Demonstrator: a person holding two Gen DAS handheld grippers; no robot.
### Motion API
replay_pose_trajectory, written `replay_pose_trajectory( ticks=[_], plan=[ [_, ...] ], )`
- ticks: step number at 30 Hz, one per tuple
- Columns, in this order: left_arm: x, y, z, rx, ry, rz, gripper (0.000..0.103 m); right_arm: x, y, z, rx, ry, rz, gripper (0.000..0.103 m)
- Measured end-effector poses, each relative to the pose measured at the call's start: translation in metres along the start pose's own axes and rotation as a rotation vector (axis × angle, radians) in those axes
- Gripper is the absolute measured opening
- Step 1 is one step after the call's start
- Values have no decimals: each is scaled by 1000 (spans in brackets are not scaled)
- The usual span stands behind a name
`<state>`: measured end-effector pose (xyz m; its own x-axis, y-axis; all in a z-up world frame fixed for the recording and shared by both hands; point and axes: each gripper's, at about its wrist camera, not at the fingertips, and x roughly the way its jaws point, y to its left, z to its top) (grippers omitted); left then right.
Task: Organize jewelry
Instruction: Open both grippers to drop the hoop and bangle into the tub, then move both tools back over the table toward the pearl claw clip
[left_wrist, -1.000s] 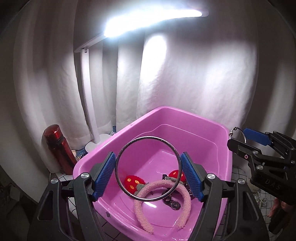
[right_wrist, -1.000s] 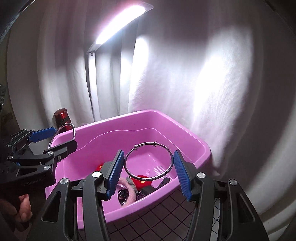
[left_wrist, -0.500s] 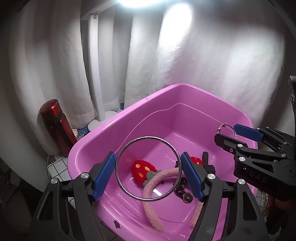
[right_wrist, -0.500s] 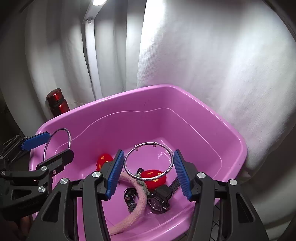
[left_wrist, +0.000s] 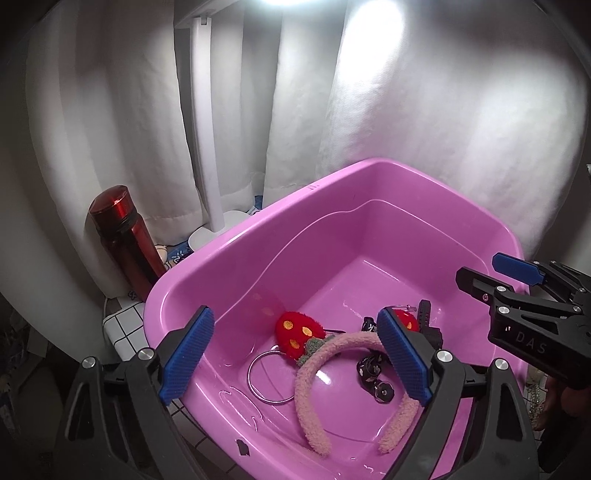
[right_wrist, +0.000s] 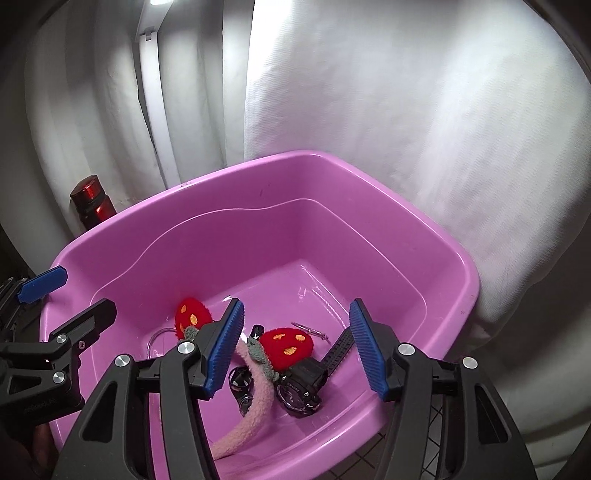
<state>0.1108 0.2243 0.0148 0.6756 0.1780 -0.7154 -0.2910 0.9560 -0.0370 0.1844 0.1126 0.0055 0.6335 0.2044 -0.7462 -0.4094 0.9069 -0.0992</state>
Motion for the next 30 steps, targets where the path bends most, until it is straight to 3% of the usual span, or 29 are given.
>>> replay_pose_trajectory(
  ticks=[30],
  plan=[
    [-47,-15,-9,23,-43,-5,88,-56,-6,-9,36,-98,-13,57]
  ],
)
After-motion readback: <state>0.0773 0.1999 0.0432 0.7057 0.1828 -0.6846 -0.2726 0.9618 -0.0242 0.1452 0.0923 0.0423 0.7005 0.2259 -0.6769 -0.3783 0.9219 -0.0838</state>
